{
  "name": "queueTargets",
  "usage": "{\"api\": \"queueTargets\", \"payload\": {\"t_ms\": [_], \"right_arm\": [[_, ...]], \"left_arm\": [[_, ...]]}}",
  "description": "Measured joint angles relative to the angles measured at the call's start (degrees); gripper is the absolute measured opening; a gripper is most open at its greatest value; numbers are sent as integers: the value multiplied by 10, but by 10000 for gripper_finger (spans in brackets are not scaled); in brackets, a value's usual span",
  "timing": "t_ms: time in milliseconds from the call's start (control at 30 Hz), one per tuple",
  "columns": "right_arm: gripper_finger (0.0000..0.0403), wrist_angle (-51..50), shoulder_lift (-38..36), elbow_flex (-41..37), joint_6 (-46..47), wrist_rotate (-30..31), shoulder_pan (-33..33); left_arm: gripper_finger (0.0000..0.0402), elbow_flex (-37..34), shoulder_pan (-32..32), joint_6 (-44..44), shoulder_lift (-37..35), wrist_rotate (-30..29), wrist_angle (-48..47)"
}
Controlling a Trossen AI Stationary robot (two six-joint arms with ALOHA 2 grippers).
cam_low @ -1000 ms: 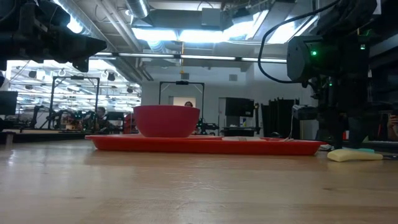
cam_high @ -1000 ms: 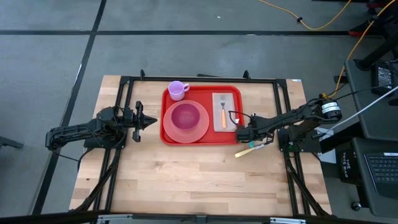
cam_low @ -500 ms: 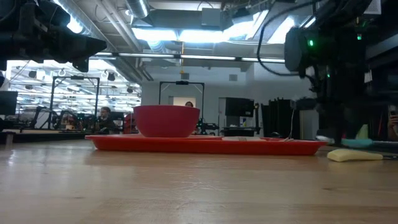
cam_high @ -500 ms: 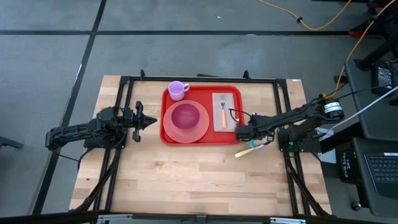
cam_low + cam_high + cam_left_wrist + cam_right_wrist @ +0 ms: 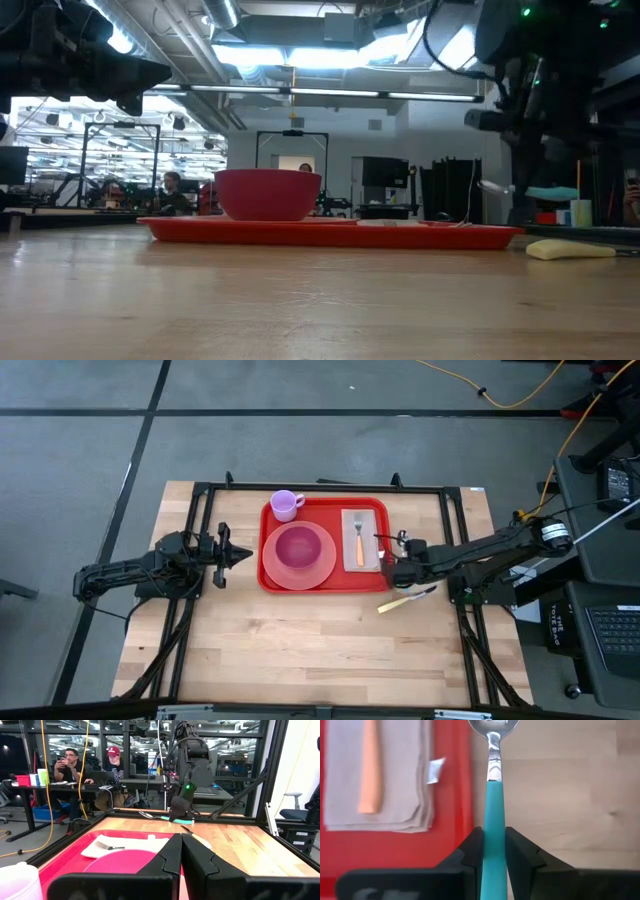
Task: Set up tray
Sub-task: Put the blue spoon on top of the brown napkin on the right side of the pink plate
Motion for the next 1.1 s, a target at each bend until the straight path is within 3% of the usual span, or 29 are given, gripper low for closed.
{"api": "queueTargets", "payload": {"t_ms": [367, 567, 833, 1100], "right_arm": [[63, 10, -20, 0, -98, 117, 43], [63, 77, -21, 0, -164, 181, 44], [63, 190, -21, 0, -306, 194, 44], [63, 197, -21, 0, -326, 208, 44]], "left_arm": [[4, 0, 0, 0, 0, 0, 0], [4, 0, 0, 0, 0, 0, 0], [4, 0, 0, 0, 0, 0, 0], [4, 0, 0, 0, 0, 0, 0]]}}
